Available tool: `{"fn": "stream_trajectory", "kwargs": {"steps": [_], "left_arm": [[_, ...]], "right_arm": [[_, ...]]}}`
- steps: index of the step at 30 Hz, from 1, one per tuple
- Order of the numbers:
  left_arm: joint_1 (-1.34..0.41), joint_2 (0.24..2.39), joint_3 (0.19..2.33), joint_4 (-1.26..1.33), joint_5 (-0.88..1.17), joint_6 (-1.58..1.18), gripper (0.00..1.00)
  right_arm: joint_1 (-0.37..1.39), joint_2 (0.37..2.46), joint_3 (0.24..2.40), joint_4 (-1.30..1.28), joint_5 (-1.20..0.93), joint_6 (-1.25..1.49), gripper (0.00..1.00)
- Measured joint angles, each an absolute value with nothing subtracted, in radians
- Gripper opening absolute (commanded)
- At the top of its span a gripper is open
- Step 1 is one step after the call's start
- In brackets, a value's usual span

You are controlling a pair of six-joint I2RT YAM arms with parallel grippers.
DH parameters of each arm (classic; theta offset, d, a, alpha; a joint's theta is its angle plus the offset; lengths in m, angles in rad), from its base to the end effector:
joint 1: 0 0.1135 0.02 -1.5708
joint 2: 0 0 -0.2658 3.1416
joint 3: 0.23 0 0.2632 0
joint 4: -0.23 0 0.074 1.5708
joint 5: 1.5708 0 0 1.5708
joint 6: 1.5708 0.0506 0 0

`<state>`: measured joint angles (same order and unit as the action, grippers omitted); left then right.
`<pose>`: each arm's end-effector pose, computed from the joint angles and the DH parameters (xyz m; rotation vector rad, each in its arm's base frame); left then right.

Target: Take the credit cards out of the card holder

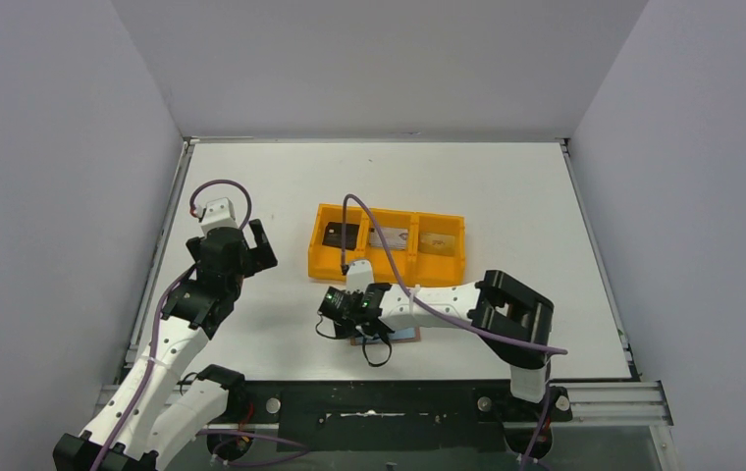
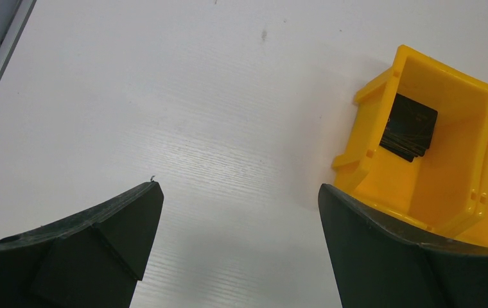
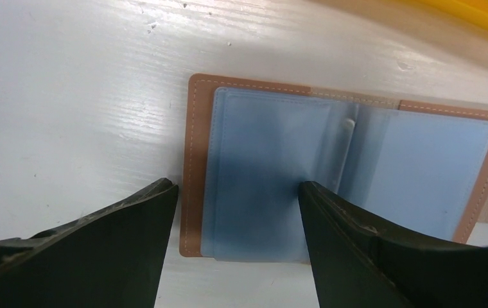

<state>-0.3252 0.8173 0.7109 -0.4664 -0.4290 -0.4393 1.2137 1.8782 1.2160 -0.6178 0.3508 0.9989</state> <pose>0.1964 -0.0440 0.2748 -0.3637 2.0542 -0.0024 0.1471 0.3446 0.1402 -0.2195 2.6890 0.1390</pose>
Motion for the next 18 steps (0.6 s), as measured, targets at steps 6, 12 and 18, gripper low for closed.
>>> {"fn": "stream_trajectory", "kwargs": {"steps": [6,12,18], "left_arm": [[-0.325,0.817,0.71,-0.466,-0.429,-0.439,0.94],[-0.325,0.817,0.709,-0.465,-0.427,-0.439,0.94],[-0.325,0.817,0.709,-0.463,-0.421,-0.439,0.94]], "right_arm": [[1.21,1.786,1.113,-0.518,0.31,0.987,0.82],[1.206,1.695,1.099,-0.521,0.307,0.989,0.82],[1.198,1.715,1.117,-0.596,0.333,1.009,0.81]]}}
